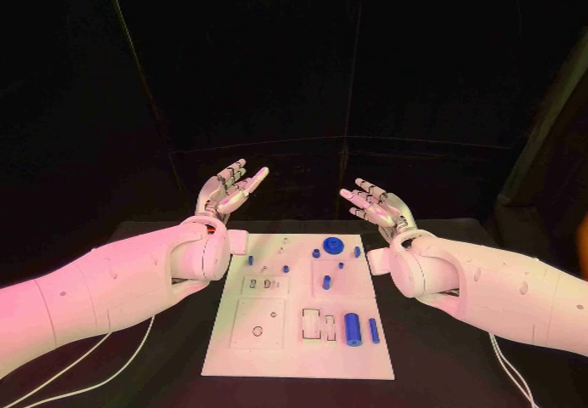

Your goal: Assemble the parts on the task board

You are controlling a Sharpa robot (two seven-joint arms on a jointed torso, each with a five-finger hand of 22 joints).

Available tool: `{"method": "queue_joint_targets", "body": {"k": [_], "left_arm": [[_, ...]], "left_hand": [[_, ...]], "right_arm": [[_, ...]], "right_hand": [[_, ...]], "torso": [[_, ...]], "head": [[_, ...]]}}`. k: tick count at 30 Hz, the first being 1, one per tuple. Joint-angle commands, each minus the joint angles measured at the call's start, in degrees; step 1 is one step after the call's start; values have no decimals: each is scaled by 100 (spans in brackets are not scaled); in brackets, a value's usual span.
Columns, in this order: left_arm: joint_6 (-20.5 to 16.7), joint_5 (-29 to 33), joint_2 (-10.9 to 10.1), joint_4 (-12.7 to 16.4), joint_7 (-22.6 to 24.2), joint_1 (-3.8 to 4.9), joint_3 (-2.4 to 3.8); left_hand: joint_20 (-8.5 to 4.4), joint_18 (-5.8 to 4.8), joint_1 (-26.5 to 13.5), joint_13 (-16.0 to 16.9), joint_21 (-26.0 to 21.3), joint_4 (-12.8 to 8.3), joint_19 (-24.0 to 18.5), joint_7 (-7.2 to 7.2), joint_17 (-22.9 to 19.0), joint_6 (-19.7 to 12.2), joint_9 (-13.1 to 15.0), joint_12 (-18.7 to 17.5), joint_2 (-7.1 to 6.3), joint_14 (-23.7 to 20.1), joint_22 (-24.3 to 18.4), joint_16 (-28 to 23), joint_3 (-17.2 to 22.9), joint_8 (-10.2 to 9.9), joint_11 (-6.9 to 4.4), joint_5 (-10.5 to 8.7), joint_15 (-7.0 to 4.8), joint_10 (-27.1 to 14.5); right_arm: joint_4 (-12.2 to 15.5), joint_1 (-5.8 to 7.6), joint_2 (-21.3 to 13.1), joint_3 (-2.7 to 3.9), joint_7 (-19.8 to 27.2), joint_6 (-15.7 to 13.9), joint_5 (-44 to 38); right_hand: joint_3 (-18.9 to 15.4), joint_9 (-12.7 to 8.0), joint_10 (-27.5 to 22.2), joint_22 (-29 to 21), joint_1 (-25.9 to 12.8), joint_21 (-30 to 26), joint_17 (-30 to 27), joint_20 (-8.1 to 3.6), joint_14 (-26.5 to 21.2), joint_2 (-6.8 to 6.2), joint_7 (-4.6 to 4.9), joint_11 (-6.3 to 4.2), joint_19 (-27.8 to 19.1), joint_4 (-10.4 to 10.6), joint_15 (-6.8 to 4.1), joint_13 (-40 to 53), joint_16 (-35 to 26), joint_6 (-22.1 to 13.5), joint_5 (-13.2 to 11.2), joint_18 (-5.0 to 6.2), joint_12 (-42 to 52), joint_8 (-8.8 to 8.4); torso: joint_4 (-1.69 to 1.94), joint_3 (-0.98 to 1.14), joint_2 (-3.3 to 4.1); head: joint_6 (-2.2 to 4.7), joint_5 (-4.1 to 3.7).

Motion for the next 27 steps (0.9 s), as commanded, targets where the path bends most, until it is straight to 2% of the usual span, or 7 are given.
{"method": "queue_joint_targets", "body": {"k": [1,5,8,13,16,19,27], "left_arm": [[696,32,53,-118,223,49,-6],[736,33,68,-153,230,64,-9],[736,33,68,-153,230,64,-9],[1037,46,-254,-5,182,63,-11],[1144,23,-307,29,191,63,-11],[1249,-67,-407,116,201,62,-11],[1472,-276,-663,387,192,62,-12]], "left_hand": [[81,133,247,14,31,84,23,534,18,107,16,39,-20,128,15,45,2,38,60,46,27,97],[85,136,244,20,40,83,48,567,27,138,21,47,8,189,21,59,26,44,91,38,34,140],[89,136,249,26,54,81,84,596,36,196,28,55,46,255,30,71,56,54,120,28,41,203],[99,92,362,77,140,64,346,694,119,534,61,138,300,898,80,219,270,108,250,-30,106,740],[92,1,493,196,329,16,905,837,245,1228,134,408,579,1864,182,507,424,256,365,-79,177,1972],[81,152,641,269,833,-109,2346,782,304,1952,183,746,799,2479,434,759,490,407,237,-93,21,3254],[-74,355,837,224,1304,-563,3729,528,407,3476,240,970,1061,3725,550,1086,435,677,-70,-107,-359,4311]], "right_arm": [[-172,54,74,-11,-367,1041,-696],[-340,98,146,-29,-472,1330,-879],[-383,109,165,-33,-499,1405,-927],[-697,178,44,-27,-248,978,-2173],[-710,224,24,-27,-268,952,-2429],[-721,323,-4,-27,-313,915,-2751],[-771,512,-38,-24,-502,862,-3756]], "right_hand": [[62,81,1061,116,737,200,93,44,1125,121,779,170,994,-324,124,84,171,763,-3,338,153,143],[106,180,2610,261,1100,578,197,42,2924,142,715,71,2180,-568,-48,169,476,1926,-128,575,363,334],[122,209,3169,278,1292,718,186,23,3391,143,634,-37,2523,-717,-175,172,541,2589,-210,683,428,409],[137,219,3624,250,1431,825,174,-85,3882,171,519,-170,2875,-887,-309,155,513,3442,-272,703,407,435],[150,219,3828,249,1451,901,181,-165,4163,186,483,-225,3086,-968,-392,155,526,3680,-283,704,386,422],[185,218,4060,265,1483,1014,195,-281,4500,183,441,-291,3349,-1093,-501,155,557,3875,-293,700,364,404],[349,220,4591,353,1500,1314,247,-548,5206,152,331,-459,3863,-1145,-743,160,619,4282,-220,697,298,376]], "torso": [[-1,-1,0],[-1,-1,0],[-1,-1,0],[28,-12,215],[52,-14,251],[79,-5,327],[139,-23,489]], "head": [[1,-1],[1,-1],[1,-1],[-18,-11],[-43,-31],[-12,-40],[14,-114]]}}
